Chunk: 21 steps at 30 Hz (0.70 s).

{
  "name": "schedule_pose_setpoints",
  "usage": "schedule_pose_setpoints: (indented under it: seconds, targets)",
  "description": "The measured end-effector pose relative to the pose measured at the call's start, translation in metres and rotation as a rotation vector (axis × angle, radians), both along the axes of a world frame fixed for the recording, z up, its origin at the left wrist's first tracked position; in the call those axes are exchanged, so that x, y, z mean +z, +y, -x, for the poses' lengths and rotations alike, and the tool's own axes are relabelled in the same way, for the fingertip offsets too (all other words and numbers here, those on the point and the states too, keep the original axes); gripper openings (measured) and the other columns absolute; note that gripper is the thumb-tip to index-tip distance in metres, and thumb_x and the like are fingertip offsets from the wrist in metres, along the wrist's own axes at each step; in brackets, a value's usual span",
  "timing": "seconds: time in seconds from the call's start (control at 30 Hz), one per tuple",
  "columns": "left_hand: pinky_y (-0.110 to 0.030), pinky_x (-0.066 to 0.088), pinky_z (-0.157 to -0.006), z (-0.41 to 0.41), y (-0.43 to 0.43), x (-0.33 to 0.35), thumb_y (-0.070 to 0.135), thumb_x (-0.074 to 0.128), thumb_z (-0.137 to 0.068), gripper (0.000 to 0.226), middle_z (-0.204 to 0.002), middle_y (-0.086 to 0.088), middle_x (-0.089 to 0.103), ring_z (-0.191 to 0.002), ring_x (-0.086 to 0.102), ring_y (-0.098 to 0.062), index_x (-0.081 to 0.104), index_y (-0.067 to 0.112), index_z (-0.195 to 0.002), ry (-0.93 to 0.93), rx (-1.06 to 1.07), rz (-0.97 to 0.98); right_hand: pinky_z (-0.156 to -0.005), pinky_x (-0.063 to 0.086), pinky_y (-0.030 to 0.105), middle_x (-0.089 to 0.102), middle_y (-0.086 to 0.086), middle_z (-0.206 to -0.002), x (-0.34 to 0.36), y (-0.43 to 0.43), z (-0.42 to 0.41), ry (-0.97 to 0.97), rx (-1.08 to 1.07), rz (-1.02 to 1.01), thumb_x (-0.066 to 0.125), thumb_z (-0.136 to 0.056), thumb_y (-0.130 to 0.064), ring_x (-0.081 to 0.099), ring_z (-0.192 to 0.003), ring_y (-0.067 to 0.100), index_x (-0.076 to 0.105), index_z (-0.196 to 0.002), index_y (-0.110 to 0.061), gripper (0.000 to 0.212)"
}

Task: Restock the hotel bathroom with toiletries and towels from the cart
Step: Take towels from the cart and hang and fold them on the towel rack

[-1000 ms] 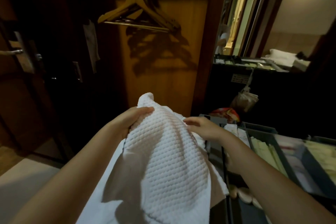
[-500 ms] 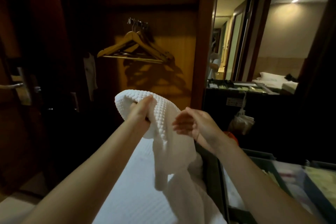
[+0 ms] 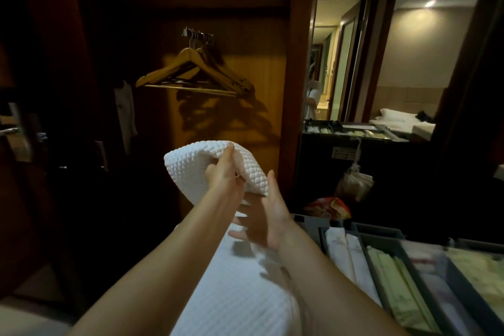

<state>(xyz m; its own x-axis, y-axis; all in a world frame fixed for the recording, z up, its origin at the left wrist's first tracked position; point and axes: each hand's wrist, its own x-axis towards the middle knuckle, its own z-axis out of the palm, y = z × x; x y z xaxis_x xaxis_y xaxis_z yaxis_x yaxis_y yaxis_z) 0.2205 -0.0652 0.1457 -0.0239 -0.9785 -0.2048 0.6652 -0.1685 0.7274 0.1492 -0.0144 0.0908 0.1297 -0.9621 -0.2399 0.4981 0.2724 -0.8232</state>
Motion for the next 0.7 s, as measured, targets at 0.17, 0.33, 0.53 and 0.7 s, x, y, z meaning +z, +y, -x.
schedule_pose_setpoints:
  seconds: [0.17, 0.33, 0.53, 0.7]
  targets:
    - [-0.035, 0.054, -0.069, -0.013, 0.008, -0.016, 0.025, 0.068, -0.081, 0.028, -0.096, -0.005, 0.064, -0.086, 0.064, -0.02, 0.053, 0.011, -0.1, -0.156, 0.049, 0.109, -0.09, 0.045, 0.042, 0.063, 0.006, -0.121, -0.006, -0.012, -0.001, 0.052, -0.344, 0.021, 0.039, -0.088, -0.063, 0.059, -0.108, 0.025, 0.056, -0.124, -0.02, 0.059]
    - [-0.033, 0.051, -0.083, -0.036, 0.009, -0.036, 0.028, 0.071, -0.077, 0.044, -0.108, -0.003, 0.064, -0.103, 0.06, -0.021, 0.057, 0.008, -0.113, -0.415, 0.173, 0.259, -0.081, 0.043, 0.028, 0.058, -0.001, -0.116, 0.015, -0.014, 0.007, 0.264, -0.538, 0.165, 0.05, -0.092, -0.042, 0.058, -0.101, 0.016, 0.055, -0.11, -0.024, 0.026]
    - [-0.038, 0.048, -0.077, -0.04, 0.022, -0.041, 0.038, 0.061, -0.084, 0.033, -0.106, -0.007, 0.068, -0.09, 0.066, -0.019, 0.058, 0.016, -0.109, -0.144, 0.043, 0.078, -0.08, 0.047, 0.028, 0.062, -0.004, -0.111, 0.028, -0.014, 0.002, 0.273, -0.471, 0.304, 0.048, -0.092, -0.036, 0.06, -0.103, 0.015, 0.055, -0.094, -0.032, 0.008]
    - [-0.057, 0.025, -0.106, -0.047, 0.03, -0.053, 0.072, 0.029, -0.081, 0.075, -0.118, -0.011, 0.063, -0.113, 0.054, -0.028, 0.055, 0.013, -0.119, -0.111, -0.342, -0.078, -0.076, 0.054, 0.028, 0.067, -0.004, -0.107, 0.033, -0.005, 0.008, 0.207, -0.354, 0.368, 0.046, -0.093, -0.037, 0.064, -0.098, 0.015, 0.056, -0.11, -0.028, 0.021]
